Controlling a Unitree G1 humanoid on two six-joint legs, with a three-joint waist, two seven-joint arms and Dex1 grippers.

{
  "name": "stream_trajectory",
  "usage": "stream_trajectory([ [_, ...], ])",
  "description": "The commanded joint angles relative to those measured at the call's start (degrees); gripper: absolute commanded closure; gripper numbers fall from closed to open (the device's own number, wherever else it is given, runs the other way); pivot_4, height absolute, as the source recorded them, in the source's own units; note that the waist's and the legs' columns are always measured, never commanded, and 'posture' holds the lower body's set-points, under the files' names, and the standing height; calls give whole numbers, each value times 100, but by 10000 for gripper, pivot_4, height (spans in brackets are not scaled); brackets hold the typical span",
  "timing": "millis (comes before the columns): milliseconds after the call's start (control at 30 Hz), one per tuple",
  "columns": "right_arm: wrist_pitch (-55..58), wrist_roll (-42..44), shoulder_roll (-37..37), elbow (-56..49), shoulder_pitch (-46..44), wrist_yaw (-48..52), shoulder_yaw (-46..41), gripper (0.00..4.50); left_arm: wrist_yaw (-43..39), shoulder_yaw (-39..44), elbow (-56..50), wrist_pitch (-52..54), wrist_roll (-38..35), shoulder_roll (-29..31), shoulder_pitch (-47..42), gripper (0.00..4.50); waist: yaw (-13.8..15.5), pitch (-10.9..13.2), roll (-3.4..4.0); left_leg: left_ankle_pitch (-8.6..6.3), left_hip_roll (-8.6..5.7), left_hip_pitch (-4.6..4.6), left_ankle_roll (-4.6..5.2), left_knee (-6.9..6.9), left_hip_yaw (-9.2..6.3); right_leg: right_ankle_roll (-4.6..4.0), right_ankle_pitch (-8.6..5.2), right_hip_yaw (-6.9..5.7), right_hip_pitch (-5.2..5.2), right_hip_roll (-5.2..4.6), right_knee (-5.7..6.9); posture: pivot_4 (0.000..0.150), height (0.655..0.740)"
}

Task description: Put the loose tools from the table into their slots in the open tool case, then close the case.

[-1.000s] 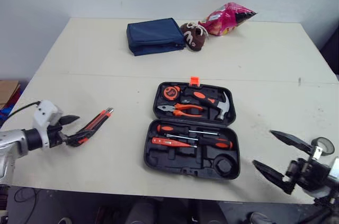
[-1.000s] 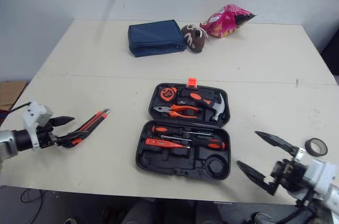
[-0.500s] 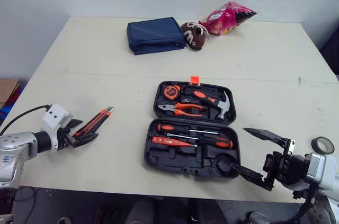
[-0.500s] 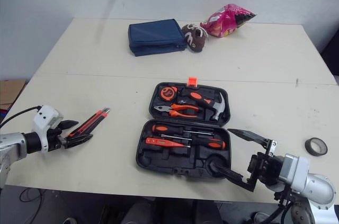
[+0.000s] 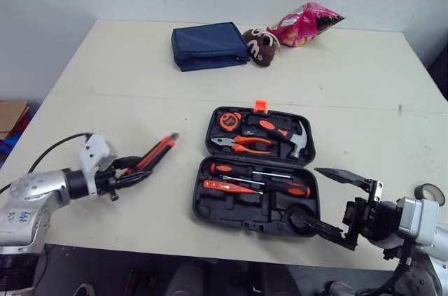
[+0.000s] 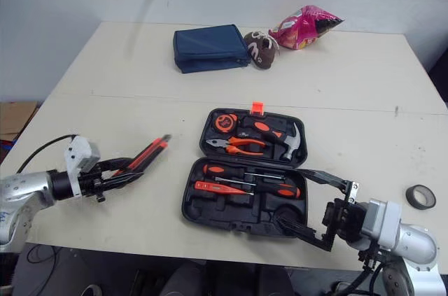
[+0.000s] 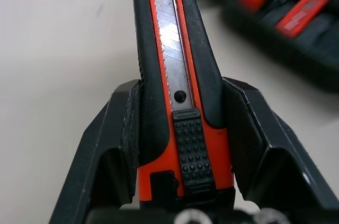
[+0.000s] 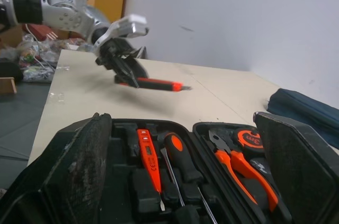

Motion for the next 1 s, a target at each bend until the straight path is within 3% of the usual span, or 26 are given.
stream_trajectory([
  [33, 14, 101, -164, 5, -8, 198, -123, 0, -551, -540, -689, 20, -217, 147, -346, 29363, -11, 1, 1, 0, 0, 0, 0, 0, 0, 0, 0, -1, 0, 1, 0, 1500, 7400],
  [100, 39, 84, -258, 118, 12, 340, -125, 0, -786, -1312, -1169, 305, -126, 137, -780, 29363, -1, 1, 1, 0, 0, -2, 1, 2, 1, 0, 0, -2, 3, 2, -2, 1500, 7400],
  [200, 28, 32, -307, 226, 95, 465, -81, 0, -917, -2639, -1535, 406, 587, -63, -1514, 29363, 62, 1, 2, 2, -3, 2, 5, 5, -9, 5, 3, -12, 26, 7, -4, 1500, 7400],
  [367, 291, 30, -420, 97, 222, 390, -111, 0, -885, -3593, -1421, 697, 1194, -309, -2188, 29363, 51, 1, 2, 1, 4, 5, 6, 5, -4, 5, 3, -8, 26, 24, 1, 1500, 7400],
  [633, 528, 69, -588, -149, 490, 293, -280, 0, -736, -4333, -1307, 835, 1885, -634, -2478, 29364, 117, 2, 2, 1, 5, 5, 7, 9, -7, 5, 3, -9, 30, 22, -3, 1500, 7400],
  [1000, 546, -8, -523, -46, 510, 328, -296, 0, -583, -4502, -1137, 1076, 2261, -941, -2662, 29364, 124, 2, 2, 1, 5, 17, 7, 13, -25, 5, 3, -22, 56, 22, -11, 1500, 7400],
])
